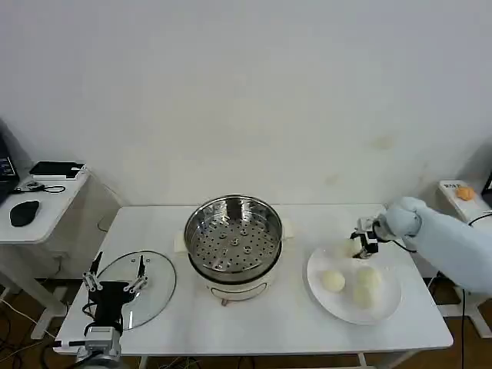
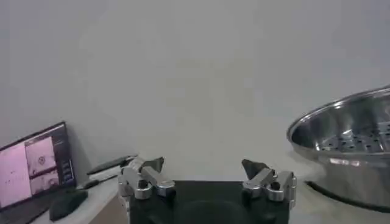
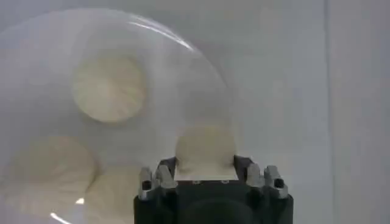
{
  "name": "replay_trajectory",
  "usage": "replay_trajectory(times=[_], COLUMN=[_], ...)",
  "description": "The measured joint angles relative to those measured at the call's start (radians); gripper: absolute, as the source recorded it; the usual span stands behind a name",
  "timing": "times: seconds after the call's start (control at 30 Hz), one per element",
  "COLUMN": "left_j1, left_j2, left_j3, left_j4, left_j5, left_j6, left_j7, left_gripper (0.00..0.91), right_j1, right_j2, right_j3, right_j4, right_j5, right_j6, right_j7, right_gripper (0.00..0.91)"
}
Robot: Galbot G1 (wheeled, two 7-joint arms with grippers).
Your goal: Take steamed baozi put them in steamer then cover it.
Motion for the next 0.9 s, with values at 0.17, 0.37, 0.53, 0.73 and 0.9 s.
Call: replay_trajectory(times=[0.17,0.37,0.53,0.73,0.9], left_j1=[0.0,-0.009,-0.018,-0.016,-0.006], left_j2=[0.01,0.022,0.03,0.035,0.046], left_j3=[-0.005,-0.011,-0.018,-0.028,-0.037], left_j4=[0.0,0.008,0.016,0.015,0.01], left_j5=[-0.006,-0.017,-0.027,-0.033,-0.036], left_j6=[0.0,-0.001,-0.001,0.0,0.0], left_j7=[0.0,0.0,0.0,0.0,0.0], left_gripper=[0.907,0.907,0.907,0.907,0.907], right_j1=[0.085,0.231,0.349,0.419,0.447], right_j2=[0.008,0.054,0.127,0.257,0.377], right_j3=[-0.03,-0.103,-0.177,-0.24,-0.29], right_j4=[0.017,0.029,0.023,-0.002,-0.021], right_j5=[0.031,0.094,0.152,0.181,0.182], right_j6=[0.022,0.044,0.062,0.089,0.126], right_j7=[-0.011,-0.015,-0.016,-0.031,-0.046], right_gripper=[0.665,0.665,0.665,0.665,0.665])
